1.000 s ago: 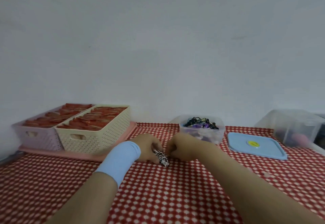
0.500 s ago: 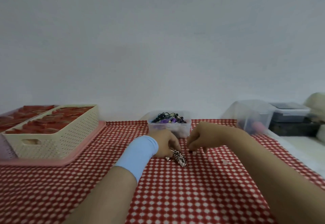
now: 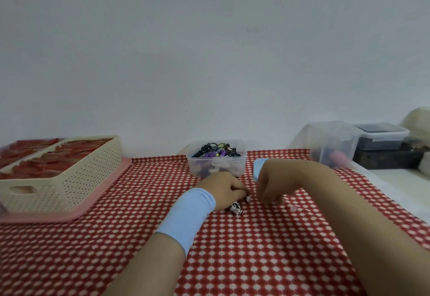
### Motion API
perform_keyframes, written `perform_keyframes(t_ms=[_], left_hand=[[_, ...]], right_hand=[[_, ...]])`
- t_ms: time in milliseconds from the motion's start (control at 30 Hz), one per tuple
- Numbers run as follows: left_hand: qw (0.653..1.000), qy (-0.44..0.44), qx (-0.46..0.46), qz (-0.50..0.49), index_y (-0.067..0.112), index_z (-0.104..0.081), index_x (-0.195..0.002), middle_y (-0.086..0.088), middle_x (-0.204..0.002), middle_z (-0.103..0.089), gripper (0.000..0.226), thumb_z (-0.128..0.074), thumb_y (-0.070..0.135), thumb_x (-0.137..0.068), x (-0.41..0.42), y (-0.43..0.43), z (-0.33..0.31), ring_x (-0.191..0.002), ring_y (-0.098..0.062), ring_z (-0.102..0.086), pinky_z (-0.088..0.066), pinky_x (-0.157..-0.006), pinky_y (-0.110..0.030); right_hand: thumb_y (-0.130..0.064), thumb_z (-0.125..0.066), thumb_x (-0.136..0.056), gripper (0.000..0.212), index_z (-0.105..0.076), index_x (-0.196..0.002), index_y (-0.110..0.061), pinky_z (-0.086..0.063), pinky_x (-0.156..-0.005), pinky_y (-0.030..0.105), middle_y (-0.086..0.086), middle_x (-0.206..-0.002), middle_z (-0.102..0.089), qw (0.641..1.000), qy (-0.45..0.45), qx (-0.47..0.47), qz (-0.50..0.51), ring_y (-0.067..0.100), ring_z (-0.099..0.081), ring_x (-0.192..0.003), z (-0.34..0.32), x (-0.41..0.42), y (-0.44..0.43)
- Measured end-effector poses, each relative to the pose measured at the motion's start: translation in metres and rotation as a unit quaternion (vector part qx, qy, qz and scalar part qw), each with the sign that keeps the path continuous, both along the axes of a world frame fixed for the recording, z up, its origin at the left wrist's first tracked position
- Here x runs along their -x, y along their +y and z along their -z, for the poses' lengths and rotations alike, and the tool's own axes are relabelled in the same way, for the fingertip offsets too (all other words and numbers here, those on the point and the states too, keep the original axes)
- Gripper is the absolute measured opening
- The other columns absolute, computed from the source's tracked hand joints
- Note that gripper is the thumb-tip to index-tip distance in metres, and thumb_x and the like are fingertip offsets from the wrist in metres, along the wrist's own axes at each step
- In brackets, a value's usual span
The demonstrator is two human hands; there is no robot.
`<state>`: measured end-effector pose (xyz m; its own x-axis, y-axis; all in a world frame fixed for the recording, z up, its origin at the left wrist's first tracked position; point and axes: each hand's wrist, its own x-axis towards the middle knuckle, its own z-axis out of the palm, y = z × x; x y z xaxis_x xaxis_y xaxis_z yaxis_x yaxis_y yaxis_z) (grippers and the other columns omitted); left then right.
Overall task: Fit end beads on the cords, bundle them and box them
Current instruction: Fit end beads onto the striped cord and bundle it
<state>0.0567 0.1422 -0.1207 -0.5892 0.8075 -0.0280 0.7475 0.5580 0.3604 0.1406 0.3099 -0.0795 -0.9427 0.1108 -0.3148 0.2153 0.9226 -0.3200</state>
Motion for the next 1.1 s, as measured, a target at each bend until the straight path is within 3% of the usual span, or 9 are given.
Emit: perform_keyframes(t_ms=[133, 267, 467, 567, 700, 833, 967, 1100], left_hand=[[0.999, -0.032, -0.030, 0.004, 0.035, -0.075, -0.109, 0.013, -0.114, -0.071, 0.022, -0.059, 0.032, -0.094, -0.002, -0.003, 0.001, -0.101, -0.008, -0.063, -0.050, -0.097, -0.030], [0.995, -0.059, -0.079, 0.000, 0.030, -0.076, -0.104, 0.018, -0.106, -0.066, 0.018, -0.062, 0.027, -0.093, -0.004, -0.007, 0.004, -0.096, -0.001, -0.058, -0.042, -0.086, -0.014], [0.990, -0.097, -0.102, 0.025, 0.031, -0.076, -0.098, 0.021, -0.097, -0.067, 0.012, -0.070, 0.027, -0.088, -0.002, -0.012, 0.005, -0.093, 0.003, -0.061, -0.048, -0.092, -0.019], [0.986, -0.118, -0.117, 0.022, 0.029, -0.074, -0.095, 0.014, -0.097, -0.071, 0.009, -0.072, 0.025, -0.087, -0.001, -0.011, 0.005, -0.092, -0.001, -0.065, -0.051, -0.091, -0.021], [0.940, -0.179, -0.281, -0.067, 0.027, -0.070, -0.110, 0.011, -0.106, -0.071, 0.020, -0.068, 0.024, -0.091, 0.009, -0.019, 0.011, -0.098, 0.000, -0.065, -0.047, -0.097, -0.021], [0.845, -0.302, -0.426, -0.110, 0.027, -0.076, -0.106, 0.003, -0.105, -0.075, 0.019, -0.063, 0.020, -0.094, 0.015, -0.027, 0.018, -0.087, -0.009, -0.070, -0.053, -0.092, -0.028], [0.847, -0.307, -0.424, -0.095, 0.029, -0.077, -0.101, 0.009, -0.108, -0.075, 0.016, -0.068, 0.022, -0.091, 0.017, -0.026, 0.025, -0.106, -0.008, -0.068, -0.048, -0.101, -0.028], [0.849, -0.314, -0.416, -0.088, 0.024, -0.077, -0.105, 0.005, -0.111, -0.074, 0.018, -0.070, 0.028, -0.089, 0.021, -0.026, 0.029, -0.112, -0.013, -0.066, -0.044, -0.108, -0.040]], right_hand=[[-0.014, -0.071, -0.090, 0.021, -0.079, -0.082, -0.032, -0.060, -0.068, 0.036, -0.010, -0.075, -0.077, 0.993, 0.093, 0.075, 0.000, 0.008, -0.072, -0.066, 0.005, 0.003, 0.001], [-0.011, -0.071, -0.092, 0.016, -0.081, -0.091, -0.022, -0.050, -0.051, 0.021, -0.008, -0.069, -0.074, 0.984, 0.134, 0.118, 0.008, 0.009, -0.070, -0.063, 0.010, 0.003, 0.003], [-0.015, -0.077, -0.089, 0.006, -0.082, -0.093, -0.016, -0.044, -0.046, 0.019, 0.006, -0.072, -0.074, 0.961, 0.180, 0.205, 0.049, 0.011, -0.064, -0.058, 0.017, 0.005, 0.003], [-0.014, -0.075, -0.090, 0.006, -0.081, -0.093, -0.012, -0.042, -0.046, 0.020, 0.008, -0.073, -0.072, 0.942, 0.197, 0.265, 0.060, 0.010, -0.061, -0.057, 0.023, 0.005, 0.002], [-0.012, -0.072, -0.092, 0.008, -0.080, -0.095, -0.013, -0.037, -0.044, 0.020, 0.000, -0.080, -0.076, 0.886, 0.211, 0.401, 0.097, 0.012, -0.058, -0.058, 0.025, 0.005, -0.005], [-0.013, -0.069, -0.094, 0.016, -0.079, -0.106, -0.011, -0.034, -0.042, 0.017, 0.007, -0.102, -0.078, 0.857, 0.185, 0.471, 0.099, 0.011, -0.057, -0.059, 0.025, 0.009, -0.015], [-0.011, -0.068, -0.091, 0.013, -0.079, -0.099, -0.011, -0.032, -0.037, 0.017, 0.007, -0.092, -0.075, 0.825, 0.194, 0.519, 0.112, 0.013, -0.056, -0.058, 0.028, 0.012, -0.024], [-0.012, -0.070, -0.089, 0.015, -0.080, -0.099, -0.010, -0.033, -0.037, 0.017, 0.008, -0.091, -0.074, 0.830, 0.182, 0.517, 0.100, 0.012, -0.057, -0.057, 0.028, 0.011, -0.025]])
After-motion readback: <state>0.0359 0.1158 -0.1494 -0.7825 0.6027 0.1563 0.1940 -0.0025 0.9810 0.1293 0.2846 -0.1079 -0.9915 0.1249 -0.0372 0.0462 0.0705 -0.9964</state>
